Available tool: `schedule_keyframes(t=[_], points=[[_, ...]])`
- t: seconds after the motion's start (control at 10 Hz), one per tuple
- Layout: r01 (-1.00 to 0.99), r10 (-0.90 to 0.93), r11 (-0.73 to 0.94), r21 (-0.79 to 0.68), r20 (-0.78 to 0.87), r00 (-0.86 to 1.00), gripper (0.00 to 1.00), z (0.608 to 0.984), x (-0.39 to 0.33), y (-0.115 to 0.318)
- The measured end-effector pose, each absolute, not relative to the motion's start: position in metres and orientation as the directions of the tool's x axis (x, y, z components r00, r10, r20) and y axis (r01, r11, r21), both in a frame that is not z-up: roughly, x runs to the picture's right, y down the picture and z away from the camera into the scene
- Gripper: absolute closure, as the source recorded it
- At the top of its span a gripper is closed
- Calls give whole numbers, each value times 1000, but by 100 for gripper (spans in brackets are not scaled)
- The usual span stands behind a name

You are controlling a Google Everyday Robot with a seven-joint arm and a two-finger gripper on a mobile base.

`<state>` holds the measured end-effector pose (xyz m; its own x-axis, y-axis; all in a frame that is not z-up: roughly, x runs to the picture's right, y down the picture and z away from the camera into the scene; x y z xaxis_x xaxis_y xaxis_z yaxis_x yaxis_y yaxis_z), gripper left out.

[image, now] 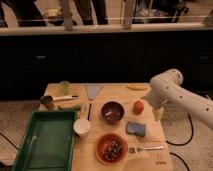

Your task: Place apple in paper cup

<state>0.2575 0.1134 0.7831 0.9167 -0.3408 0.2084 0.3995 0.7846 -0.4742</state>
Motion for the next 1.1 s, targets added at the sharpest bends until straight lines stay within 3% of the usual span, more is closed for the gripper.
schedule_keyframes(t=[1.1], points=[[427, -330, 778, -460, 278, 902, 20, 829, 263, 120]])
